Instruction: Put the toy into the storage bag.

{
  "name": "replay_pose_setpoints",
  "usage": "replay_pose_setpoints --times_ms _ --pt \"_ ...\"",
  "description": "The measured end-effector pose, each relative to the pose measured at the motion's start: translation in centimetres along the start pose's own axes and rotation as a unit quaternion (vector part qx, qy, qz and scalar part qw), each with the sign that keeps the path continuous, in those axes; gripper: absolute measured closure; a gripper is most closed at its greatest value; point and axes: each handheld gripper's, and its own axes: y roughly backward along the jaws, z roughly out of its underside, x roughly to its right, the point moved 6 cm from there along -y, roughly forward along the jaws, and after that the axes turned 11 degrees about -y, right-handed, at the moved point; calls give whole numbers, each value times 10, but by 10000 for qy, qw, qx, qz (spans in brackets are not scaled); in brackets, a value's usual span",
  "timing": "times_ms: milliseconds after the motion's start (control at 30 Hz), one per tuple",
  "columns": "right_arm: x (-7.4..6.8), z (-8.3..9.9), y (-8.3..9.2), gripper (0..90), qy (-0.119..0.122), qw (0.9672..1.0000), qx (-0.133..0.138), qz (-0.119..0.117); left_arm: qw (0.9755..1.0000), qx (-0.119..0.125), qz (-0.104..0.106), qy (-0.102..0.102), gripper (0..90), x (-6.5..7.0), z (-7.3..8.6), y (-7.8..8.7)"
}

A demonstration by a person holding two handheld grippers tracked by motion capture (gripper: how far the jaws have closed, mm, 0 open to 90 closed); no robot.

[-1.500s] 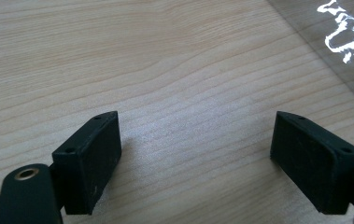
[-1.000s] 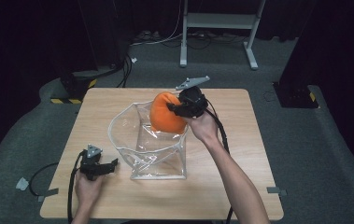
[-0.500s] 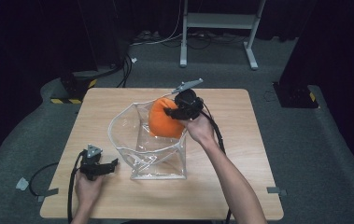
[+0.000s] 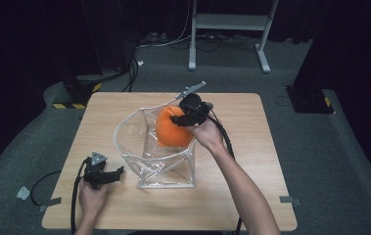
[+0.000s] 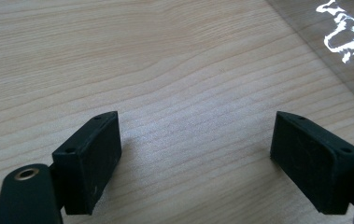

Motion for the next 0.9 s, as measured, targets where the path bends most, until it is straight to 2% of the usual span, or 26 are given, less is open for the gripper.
replay_pose_setpoints --times_ms 500,567,700,767,900 --pt "0 1 -9 490 106 9991 -394 129 10000 2 4 5 165 0 0 0" --pt "-1 2 -10 472 42 9989 -440 131 10000 2 2 3 165 0 0 0" --pt "-1 4 -13 459 124 9984 -541 142 10000 2 3 5 166 0 0 0" --pt "-2 4 -13 496 131 9985 -516 108 10000 -15 8 -16 166 0 0 0" --pt "-3 3 -9 508 142 9987 -471 120 10000 -15 7 -21 166 0 0 0"
